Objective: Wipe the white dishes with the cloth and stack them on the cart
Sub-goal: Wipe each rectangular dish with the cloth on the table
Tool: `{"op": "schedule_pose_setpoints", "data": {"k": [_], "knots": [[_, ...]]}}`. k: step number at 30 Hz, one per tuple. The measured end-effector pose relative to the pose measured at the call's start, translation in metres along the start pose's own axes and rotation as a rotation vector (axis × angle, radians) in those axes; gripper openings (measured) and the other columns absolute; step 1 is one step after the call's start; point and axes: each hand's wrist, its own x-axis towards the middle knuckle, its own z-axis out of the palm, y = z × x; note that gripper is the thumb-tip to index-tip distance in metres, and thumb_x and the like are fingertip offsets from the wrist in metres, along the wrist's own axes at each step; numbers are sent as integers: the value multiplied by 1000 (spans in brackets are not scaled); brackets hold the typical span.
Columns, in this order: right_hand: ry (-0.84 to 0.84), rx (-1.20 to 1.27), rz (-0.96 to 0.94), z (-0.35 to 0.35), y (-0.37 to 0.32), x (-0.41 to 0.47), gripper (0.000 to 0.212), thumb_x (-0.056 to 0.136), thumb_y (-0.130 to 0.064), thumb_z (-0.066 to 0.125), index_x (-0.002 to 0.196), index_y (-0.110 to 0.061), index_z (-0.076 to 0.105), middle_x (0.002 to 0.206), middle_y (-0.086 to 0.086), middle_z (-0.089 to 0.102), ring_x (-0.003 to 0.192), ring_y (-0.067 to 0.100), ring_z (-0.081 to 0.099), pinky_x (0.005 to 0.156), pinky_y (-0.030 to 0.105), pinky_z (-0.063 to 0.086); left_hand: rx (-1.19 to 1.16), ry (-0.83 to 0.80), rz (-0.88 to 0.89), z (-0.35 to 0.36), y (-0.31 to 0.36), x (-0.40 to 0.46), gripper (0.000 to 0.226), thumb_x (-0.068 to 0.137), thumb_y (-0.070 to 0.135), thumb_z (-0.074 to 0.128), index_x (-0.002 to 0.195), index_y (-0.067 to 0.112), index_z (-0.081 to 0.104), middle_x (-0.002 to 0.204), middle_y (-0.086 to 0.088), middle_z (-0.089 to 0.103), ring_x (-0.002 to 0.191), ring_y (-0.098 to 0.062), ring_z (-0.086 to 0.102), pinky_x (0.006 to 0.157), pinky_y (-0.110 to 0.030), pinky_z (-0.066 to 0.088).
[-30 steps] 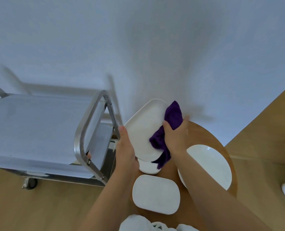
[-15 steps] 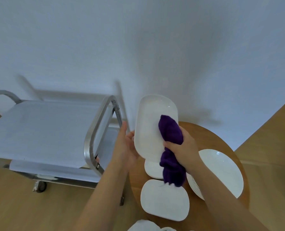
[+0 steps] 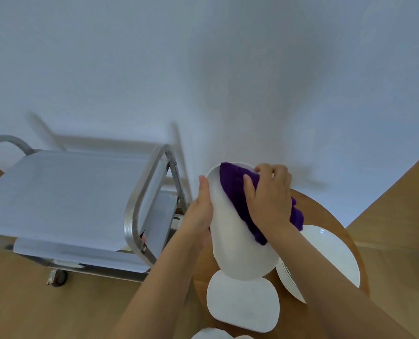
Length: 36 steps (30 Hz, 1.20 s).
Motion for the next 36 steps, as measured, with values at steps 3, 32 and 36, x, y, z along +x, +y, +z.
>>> {"op": "schedule_pose_setpoints", "data": {"k": [3,32,36], "knots": [[38,-93,-5,5,-12,10,25,94,-28,52,98,-5,58,96,14,52,84,28,47,67,36,46,5,-2,7,6,0,2,82,75,82,29,120,22,61,105,-7,74,100,-25,69,93,-44,53],[-25,-198,-681,1,29,-39,65,68,-42,77,121,-18,48,121,3,63,116,26,52,95,47,41,-198,148,103,25,67,25,73,79,77,43,115,15,60,109,-12,70,99,-33,66,92,-50,52],[9,-20,-645,-9,23,-32,53,57,-11,86,107,-9,68,106,5,70,95,25,67,79,38,51,-228,32,80,20,69,26,69,86,70,41,119,13,60,102,-13,72,91,-31,70,77,-43,58]]}}
